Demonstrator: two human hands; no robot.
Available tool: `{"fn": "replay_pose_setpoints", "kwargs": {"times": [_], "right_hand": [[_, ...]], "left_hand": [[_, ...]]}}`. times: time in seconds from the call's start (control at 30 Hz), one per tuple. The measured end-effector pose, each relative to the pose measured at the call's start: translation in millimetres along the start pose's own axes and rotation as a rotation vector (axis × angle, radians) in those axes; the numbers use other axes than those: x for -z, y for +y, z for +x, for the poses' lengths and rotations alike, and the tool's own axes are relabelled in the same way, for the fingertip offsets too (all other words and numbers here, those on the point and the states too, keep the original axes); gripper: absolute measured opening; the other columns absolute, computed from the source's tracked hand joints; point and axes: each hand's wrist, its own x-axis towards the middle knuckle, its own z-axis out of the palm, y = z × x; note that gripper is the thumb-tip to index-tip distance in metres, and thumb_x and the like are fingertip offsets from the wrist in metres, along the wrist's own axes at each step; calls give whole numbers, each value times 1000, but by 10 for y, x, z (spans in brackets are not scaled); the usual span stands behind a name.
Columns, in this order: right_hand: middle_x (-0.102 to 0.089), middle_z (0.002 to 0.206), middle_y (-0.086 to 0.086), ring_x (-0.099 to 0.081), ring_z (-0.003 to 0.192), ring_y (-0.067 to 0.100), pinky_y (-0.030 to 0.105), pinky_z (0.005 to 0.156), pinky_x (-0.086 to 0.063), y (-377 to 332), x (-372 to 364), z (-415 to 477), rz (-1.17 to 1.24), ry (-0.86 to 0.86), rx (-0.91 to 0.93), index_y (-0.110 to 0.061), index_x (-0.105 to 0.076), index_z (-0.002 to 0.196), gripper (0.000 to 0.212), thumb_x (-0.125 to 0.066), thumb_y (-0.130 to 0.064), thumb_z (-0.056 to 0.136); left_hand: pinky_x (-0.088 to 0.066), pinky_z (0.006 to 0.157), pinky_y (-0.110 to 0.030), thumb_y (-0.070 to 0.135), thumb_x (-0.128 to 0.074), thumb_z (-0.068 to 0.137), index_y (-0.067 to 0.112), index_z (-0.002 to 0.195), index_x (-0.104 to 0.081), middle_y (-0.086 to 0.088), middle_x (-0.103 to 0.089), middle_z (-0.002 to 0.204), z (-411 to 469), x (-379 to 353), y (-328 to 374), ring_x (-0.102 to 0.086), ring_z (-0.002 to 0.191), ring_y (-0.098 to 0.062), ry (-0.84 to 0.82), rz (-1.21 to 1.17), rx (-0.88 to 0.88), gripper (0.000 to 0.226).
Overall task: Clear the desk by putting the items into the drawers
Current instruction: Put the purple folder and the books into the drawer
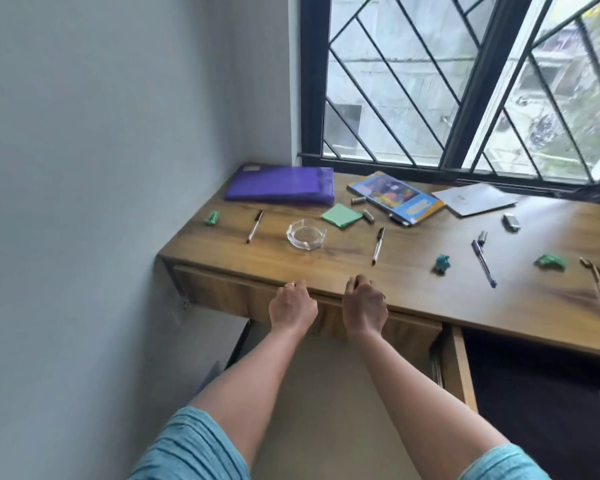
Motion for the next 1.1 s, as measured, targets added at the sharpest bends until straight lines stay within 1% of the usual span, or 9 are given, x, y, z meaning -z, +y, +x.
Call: {"fn": "replay_pose_setpoints", "kwargs": {"times": [0.33,0.53,0.6,0.67,0.77,0.87,1.0,1.07,1.1], "right_hand": [[-54,119,24,-56,109,38,36,86,-46,-948,-586,1665,-36,-58,118,0,-58,112,29,-44,-10,89],[-56,123,24,-54,115,37,36,89,-45,-1370,-1081,3018,-105,-222,76,1,-58,116,31,-46,-9,89],[-56,123,24,-55,115,37,35,89,-45,-1437,-1268,3428,-130,-274,47,-1,-57,116,31,-48,-10,88],[-57,122,23,-55,114,36,35,89,-45,-1485,-1418,3740,-137,-321,34,-2,-57,115,32,-53,-14,86],[-56,124,19,-52,118,34,34,89,-44,-1508,-1670,4126,-128,-392,-8,-3,-55,119,39,-59,-24,87],[-53,128,19,-50,121,34,35,94,-44,-1512,-1869,4380,-52,-465,-152,-3,-52,126,49,-62,-30,86],[-56,127,21,-54,117,36,38,92,-46,-1508,-1924,4553,67,-422,-265,-1,-45,127,46,-59,-13,85],[-60,121,20,-58,108,34,34,82,-45,-1480,-1862,4634,131,-431,-228,-8,-48,128,48,-62,-7,82],[-64,112,18,-61,96,31,31,74,-44,-1461,-1816,4669,200,-443,-214,-11,-52,126,47,-64,-4,81]], "left_hand": [[-45,96,-35,20,-52,88,8,125,-55,-14,-62,124,1697,487,-227,-56,118,-31,138,-150,123,39],[-44,94,-37,10,-51,86,-3,118,-58,-24,-61,121,3227,695,-445,-55,116,-37,146,-354,425,36],[-42,97,-36,8,-54,85,-6,121,-54,-25,-58,125,3662,698,-535,-52,120,-37,116,-328,473,38],[-39,101,-34,15,-65,82,-2,129,-48,-22,-53,132,3934,704,-627,-48,125,-33,68,-233,446,53],[-31,111,-36,43,-79,69,10,144,-30,-17,-37,147,4231,670,-809,-32,139,-28,-56,-92,397,96],[-27,116,-39,57,-83,54,12,148,-20,-11,-33,151,4400,634,-977,-25,142,-28,-126,-166,495,121],[-31,113,-35,48,-88,53,8,146,-21,-12,-37,148,4497,565,-1087,-27,141,-29,-84,-265,539,121],[-29,112,-35,46,-88,55,10,147,-21,-12,-37,148,4514,566,-1116,-26,141,-30,-66,-257,530,119],[-28,113,-35,45,-87,57,12,148,-22,-12,-37,148,4516,578,-1140,-27,141,-30,-60,-270,523,117]]}}
